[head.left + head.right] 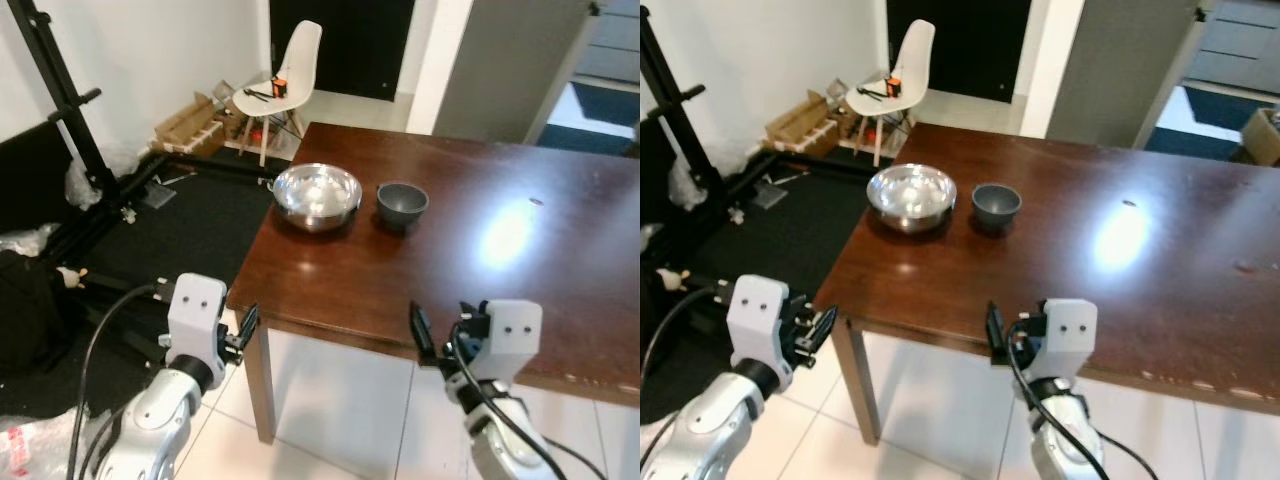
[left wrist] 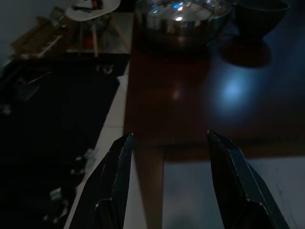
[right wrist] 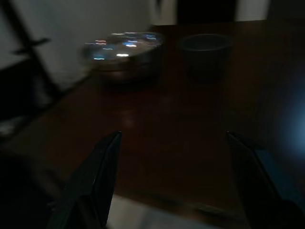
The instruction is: Setting the table
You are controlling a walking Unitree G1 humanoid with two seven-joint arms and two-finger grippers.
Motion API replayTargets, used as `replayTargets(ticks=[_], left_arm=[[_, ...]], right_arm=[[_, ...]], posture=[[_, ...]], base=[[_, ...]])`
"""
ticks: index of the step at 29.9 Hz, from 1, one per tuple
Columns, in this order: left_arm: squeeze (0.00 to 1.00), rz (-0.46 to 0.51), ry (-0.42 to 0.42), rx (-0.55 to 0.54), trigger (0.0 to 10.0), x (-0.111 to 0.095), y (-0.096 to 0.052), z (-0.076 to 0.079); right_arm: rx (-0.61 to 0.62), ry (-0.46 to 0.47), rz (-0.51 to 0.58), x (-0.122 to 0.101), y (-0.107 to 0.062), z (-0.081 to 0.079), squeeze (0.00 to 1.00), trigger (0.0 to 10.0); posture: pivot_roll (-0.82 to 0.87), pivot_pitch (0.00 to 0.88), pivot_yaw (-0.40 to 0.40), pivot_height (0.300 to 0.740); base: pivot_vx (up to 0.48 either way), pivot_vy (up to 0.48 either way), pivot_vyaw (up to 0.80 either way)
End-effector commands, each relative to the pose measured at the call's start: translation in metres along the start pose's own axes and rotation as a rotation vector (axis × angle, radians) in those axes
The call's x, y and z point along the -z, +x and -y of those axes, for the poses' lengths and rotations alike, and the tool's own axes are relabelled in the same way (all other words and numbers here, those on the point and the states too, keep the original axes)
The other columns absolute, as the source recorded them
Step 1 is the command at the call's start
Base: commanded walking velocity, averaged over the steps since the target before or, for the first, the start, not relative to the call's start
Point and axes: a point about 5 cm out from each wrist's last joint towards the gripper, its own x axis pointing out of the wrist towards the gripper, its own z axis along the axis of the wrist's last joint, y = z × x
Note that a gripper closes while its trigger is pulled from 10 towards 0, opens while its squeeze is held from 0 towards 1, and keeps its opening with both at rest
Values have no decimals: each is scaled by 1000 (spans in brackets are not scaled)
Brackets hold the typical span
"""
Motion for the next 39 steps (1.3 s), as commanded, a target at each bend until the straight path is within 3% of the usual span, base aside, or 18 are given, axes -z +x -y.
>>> replayTargets(ticks=[1, 7, 17, 32, 39], left_arm=[[0, -11, -1, 3, 10000, 2, -1, 1], [0, -10, -3, 3, 10000, 2, -1, 2], [0, -17, -4, 8, 10000, 3, -1, 4], [0, -26, -11, 11, 10000, 6, -2, 6], [0, -39, -10, 10, 10000, 9, -2, 5]], right_arm=[[-18, 36, -7, -1, 0, -2, 0, 10000], [-16, 83, -14, -1, 1, -2, 0, 10000], [37, 239, -14, -4, 5, 5, 0, 10000], [-17, 246, -45, -4, 6, -1, 0, 10000], [-131, 251, -56, -5, 7, -18, 0, 10000]], posture=[[-57, 0, 77, 740], [-56, 0, 75, 740], [-58, 0, 74, 740], [-57, 0, 70, 740], [-56, 0, 75, 740]], base=[[-315, 0, 0], [-105, 0, 0], [0, 0, 0], [0, 0, 756], [0, 0, 756]])
